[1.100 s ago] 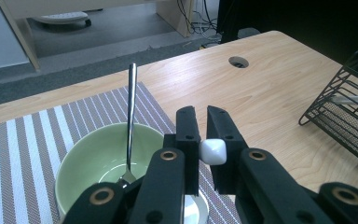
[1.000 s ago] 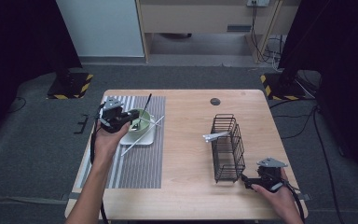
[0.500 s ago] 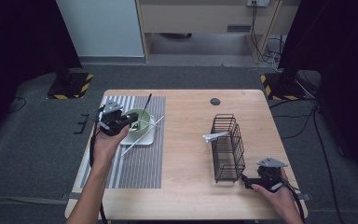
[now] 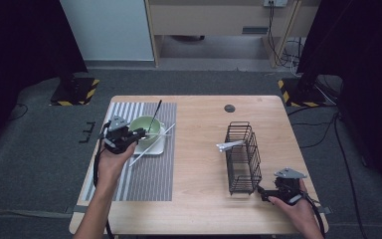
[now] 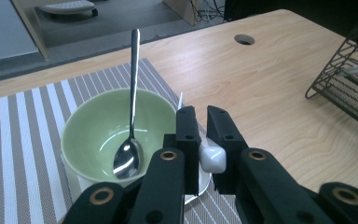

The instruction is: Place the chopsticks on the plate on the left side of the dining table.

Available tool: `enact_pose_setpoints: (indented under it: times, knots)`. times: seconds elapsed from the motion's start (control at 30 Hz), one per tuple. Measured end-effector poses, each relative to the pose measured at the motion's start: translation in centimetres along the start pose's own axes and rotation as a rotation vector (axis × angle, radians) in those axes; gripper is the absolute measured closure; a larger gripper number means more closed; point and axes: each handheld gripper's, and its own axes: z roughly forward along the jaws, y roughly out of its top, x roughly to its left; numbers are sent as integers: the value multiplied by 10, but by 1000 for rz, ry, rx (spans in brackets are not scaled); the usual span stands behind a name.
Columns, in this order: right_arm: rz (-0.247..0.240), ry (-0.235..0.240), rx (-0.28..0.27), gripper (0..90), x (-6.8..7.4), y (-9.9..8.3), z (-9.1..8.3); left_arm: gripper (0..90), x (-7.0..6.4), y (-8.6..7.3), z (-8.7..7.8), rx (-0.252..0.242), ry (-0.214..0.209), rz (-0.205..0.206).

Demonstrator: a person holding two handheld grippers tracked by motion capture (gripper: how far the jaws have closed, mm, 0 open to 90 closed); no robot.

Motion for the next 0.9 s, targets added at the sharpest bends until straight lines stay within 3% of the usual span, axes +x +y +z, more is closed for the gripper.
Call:
enact_pose_setpoints:
  times: [0.17, 0.37, 0.9]
  knots:
    - [0, 0, 0, 4, 0, 0, 0, 829, -2, -17, -5, 13, 7, 5]
    - [0, 0, 0, 4, 0, 0, 0, 829, 0, -44, -10, -6, 3, -34]
    - [-3, 2, 0, 4, 0, 0, 0, 829, -5, -58, -13, -15, 7, -16]
